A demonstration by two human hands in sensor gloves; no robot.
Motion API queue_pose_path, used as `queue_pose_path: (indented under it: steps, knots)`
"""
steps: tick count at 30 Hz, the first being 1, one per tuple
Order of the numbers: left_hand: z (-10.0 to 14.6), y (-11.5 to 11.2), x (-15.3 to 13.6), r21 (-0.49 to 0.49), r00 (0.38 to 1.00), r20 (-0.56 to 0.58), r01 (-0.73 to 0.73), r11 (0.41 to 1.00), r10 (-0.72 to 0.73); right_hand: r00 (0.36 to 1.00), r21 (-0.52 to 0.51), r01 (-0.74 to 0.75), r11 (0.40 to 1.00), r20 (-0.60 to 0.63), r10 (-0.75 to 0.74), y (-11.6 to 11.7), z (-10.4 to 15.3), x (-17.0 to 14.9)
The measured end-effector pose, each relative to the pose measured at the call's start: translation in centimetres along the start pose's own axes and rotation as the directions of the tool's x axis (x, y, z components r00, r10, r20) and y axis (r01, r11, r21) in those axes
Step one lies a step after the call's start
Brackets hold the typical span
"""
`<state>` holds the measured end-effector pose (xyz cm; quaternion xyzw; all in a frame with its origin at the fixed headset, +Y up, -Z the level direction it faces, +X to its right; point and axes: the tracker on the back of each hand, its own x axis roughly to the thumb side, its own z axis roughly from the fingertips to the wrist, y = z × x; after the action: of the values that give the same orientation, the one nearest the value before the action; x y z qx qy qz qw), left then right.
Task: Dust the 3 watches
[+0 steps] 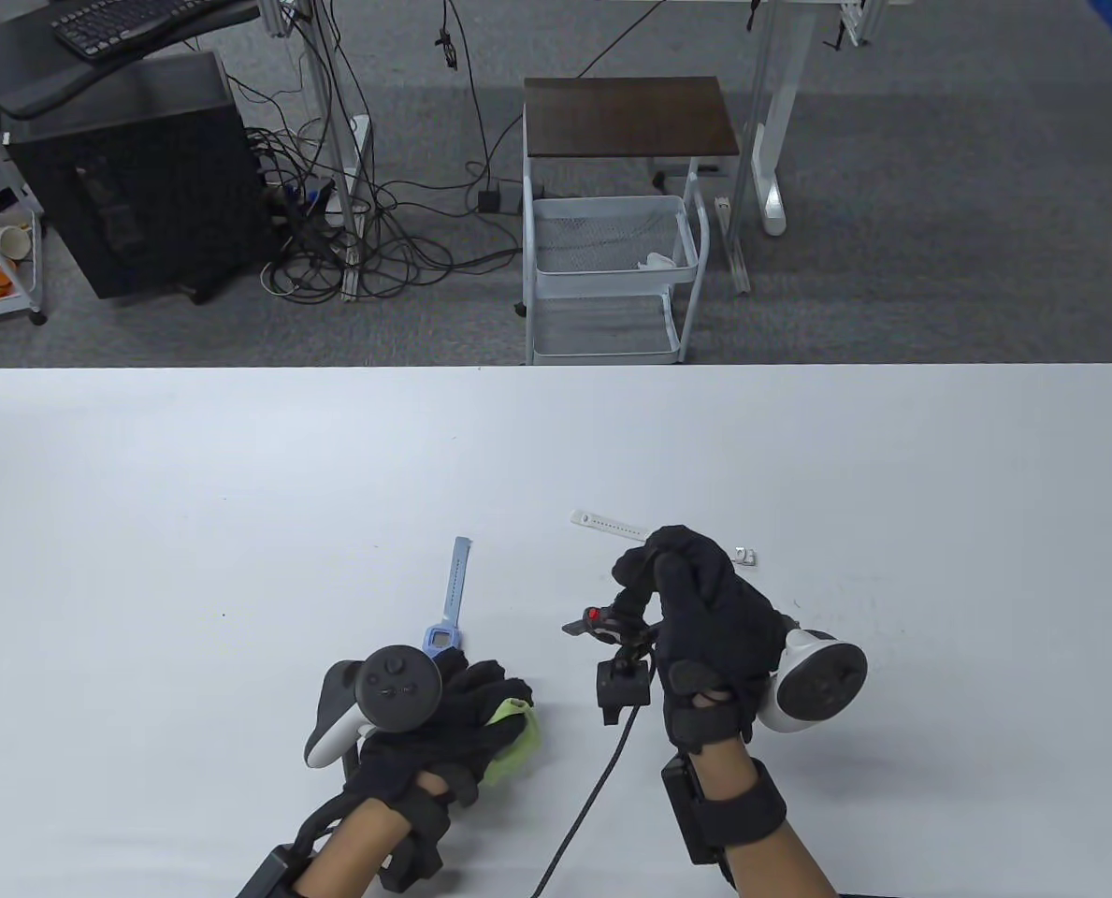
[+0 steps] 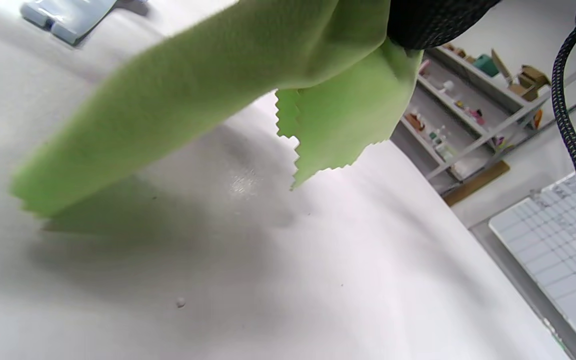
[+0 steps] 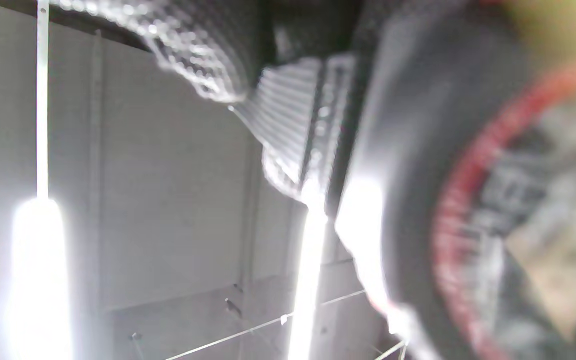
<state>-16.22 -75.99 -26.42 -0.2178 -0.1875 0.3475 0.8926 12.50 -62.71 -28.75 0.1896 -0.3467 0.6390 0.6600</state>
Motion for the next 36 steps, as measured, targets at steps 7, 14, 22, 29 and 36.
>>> queue_pose_path:
  steps: [7,14,22,29,36]
  knots:
    - [-0.3,-0.3,-0.3,-0.046,0.999,-0.041,0.025,0.999,-0.027,0.999,0.043,-0.010,0.999,-0.034,0.011,0.4,0.1,-0.3]
    - [-0.8,-0.7,-0.5,-0.090,0.996,-0.059,0.059,0.994,-0.064,0.998,0.089,-0.023,0.996,-0.065,0.029,1.0,0.4,-0.8]
    - [-1.7,-1.5,-0.9,-0.179,0.979,-0.112,0.146,0.973,-0.167,0.996,0.115,-0.026,0.993,-0.078,0.035,1.4,0.7,-1.2]
    - [-2.2,-2.0,-1.5,-0.218,0.968,-0.141,0.175,0.960,-0.208,0.995,0.136,-0.029,0.990,-0.090,0.042,1.7,0.8,-1.4]
    - [-2.6,-2.4,-1.9,-0.257,0.958,-0.161,0.190,0.948,-0.236,0.995,0.143,-0.027,0.989,-0.092,0.040,1.8,0.8,-1.4]
